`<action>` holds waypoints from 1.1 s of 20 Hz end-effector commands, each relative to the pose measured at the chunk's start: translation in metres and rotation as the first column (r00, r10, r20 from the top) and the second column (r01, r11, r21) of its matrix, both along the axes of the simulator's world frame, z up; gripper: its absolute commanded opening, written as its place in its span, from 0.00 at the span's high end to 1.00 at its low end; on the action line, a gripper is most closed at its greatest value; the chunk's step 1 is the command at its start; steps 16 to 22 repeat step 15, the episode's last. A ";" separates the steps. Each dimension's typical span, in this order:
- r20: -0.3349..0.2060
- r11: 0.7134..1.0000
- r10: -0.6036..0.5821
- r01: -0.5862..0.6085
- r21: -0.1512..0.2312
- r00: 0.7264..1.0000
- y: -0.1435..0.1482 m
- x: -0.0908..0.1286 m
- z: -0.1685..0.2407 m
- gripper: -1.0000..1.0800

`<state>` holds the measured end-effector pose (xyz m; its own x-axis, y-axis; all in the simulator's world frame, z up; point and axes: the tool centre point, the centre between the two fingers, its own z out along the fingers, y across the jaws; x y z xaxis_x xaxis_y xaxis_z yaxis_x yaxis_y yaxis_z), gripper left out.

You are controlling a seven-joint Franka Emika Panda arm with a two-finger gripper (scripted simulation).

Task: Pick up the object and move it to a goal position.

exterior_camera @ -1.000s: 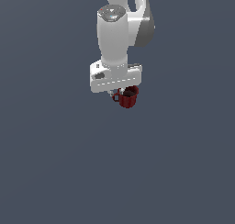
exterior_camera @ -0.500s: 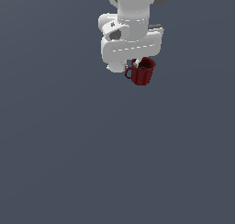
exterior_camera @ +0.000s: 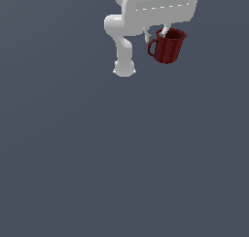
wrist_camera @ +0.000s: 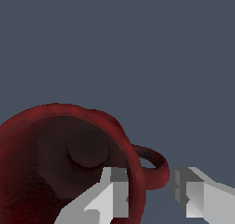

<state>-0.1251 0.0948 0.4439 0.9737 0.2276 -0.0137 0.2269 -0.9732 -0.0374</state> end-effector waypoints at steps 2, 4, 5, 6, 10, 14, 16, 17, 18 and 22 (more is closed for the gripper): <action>0.001 1.000 -0.001 0.001 0.001 1.000 0.012 -0.006 0.027 1.00; 0.001 1.000 -0.001 0.001 0.001 1.000 0.018 -0.009 0.038 1.00; 0.001 1.000 -0.001 0.001 0.002 1.000 0.020 -0.010 0.043 1.00; 0.001 1.000 -0.001 0.001 0.002 1.000 0.022 -0.011 0.047 1.00; 0.001 1.000 -0.001 0.001 0.002 1.000 0.027 -0.013 0.059 1.00; 0.001 1.000 -0.001 0.001 0.002 1.000 0.030 -0.013 0.063 1.00; 0.001 1.000 -0.001 0.001 0.002 1.000 0.030 -0.013 0.064 1.00; 0.001 1.000 -0.001 0.001 0.002 1.000 0.030 -0.013 0.064 1.00; 0.001 1.000 -0.001 0.001 0.002 1.000 0.030 -0.013 0.064 1.00; 0.001 1.000 -0.001 0.001 0.002 1.000 0.030 -0.013 0.064 1.00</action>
